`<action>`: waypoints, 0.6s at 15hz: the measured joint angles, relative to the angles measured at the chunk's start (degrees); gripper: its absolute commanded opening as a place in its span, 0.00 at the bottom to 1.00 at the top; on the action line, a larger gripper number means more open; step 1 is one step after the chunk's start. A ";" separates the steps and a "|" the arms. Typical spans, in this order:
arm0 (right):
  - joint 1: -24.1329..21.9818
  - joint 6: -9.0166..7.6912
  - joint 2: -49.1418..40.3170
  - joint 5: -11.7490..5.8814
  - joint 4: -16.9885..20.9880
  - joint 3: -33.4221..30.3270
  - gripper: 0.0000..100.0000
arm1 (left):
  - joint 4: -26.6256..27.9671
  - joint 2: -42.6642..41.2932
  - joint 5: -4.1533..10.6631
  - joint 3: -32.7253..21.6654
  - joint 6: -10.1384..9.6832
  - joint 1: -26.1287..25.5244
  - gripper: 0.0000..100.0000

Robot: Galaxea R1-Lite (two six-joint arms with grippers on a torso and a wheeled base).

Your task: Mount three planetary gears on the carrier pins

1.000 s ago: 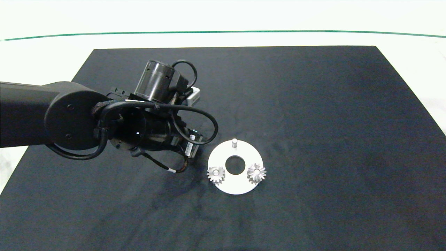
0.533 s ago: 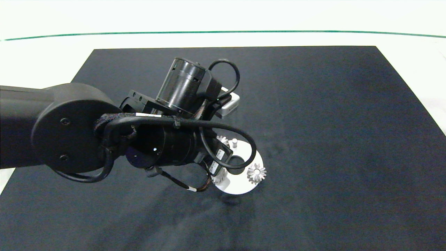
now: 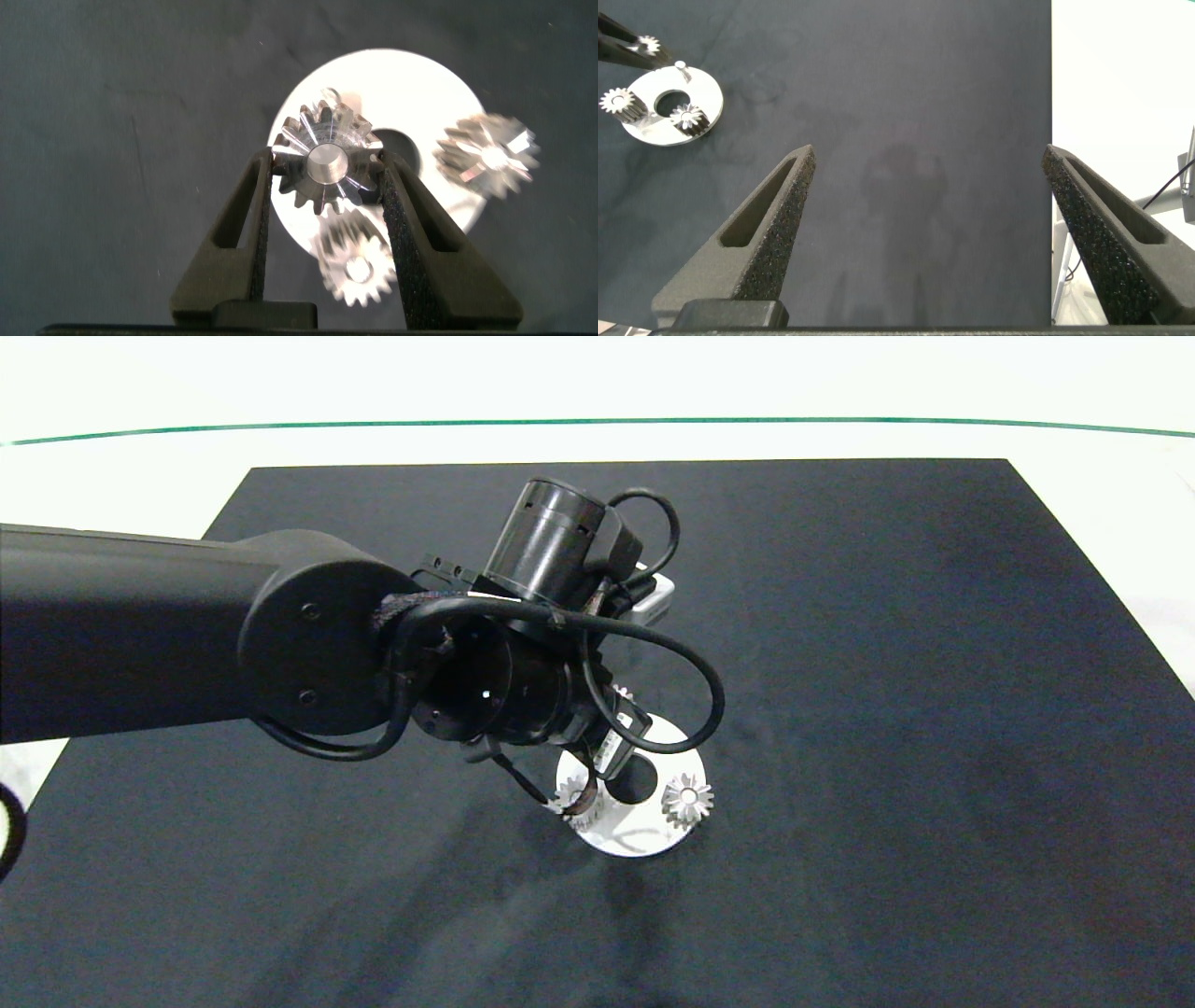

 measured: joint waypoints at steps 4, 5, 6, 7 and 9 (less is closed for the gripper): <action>0.07 -0.02 -0.05 0.00 0.00 -0.05 1.00 | 0.04 2.04 0.18 -1.49 0.50 0.10 0.22; 0.07 -0.02 -0.05 0.00 0.02 -0.05 1.00 | 0.04 2.32 0.21 -1.96 0.72 0.00 0.22; 0.07 0.00 -0.05 -0.01 0.00 -0.05 1.00 | 0.06 2.62 0.18 -2.57 1.02 -0.06 0.22; 0.07 -0.02 -0.05 0.00 0.00 -0.05 1.00 | 0.04 2.86 0.21 -3.18 1.18 -0.11 0.22; 0.07 -0.05 -0.05 0.00 0.07 -0.05 1.00 | 0.28 3.19 0.18 -4.00 1.46 -0.22 0.22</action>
